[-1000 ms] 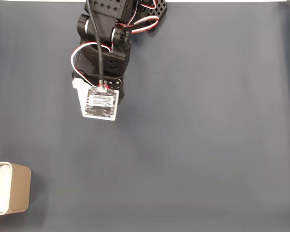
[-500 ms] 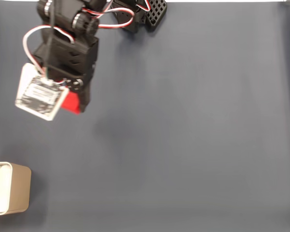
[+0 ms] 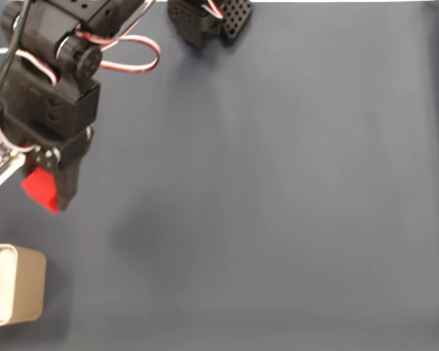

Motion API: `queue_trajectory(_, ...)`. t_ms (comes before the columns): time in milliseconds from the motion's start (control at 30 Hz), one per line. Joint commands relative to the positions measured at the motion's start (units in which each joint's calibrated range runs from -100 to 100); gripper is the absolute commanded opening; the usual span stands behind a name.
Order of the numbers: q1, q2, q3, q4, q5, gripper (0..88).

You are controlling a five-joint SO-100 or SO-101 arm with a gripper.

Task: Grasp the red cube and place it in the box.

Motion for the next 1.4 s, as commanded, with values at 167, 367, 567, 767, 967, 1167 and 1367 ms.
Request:
queue_trajectory(167,0.4,7.7,-16.3,-1.1,-1.1,0.0)
queue_trajectory(367,0.1,14.0,-25.4,-1.1,-1.2,0.0)
queue_trajectory(567,-0.2,19.3,-32.6,-1.2,-1.5,0.0)
queue_trajectory(767,-0.3,25.2,-41.3,-0.8,-2.2,0.0)
queue_trajectory(967,0.0,30.1,-48.2,-0.9,-2.7,0.0)
queue_trajectory(1167,0.1,35.7,-56.7,-1.2,-3.2,0.1)
queue_trajectory(1367,0.8,38.3,-57.8,-4.6,-3.9,0.2)
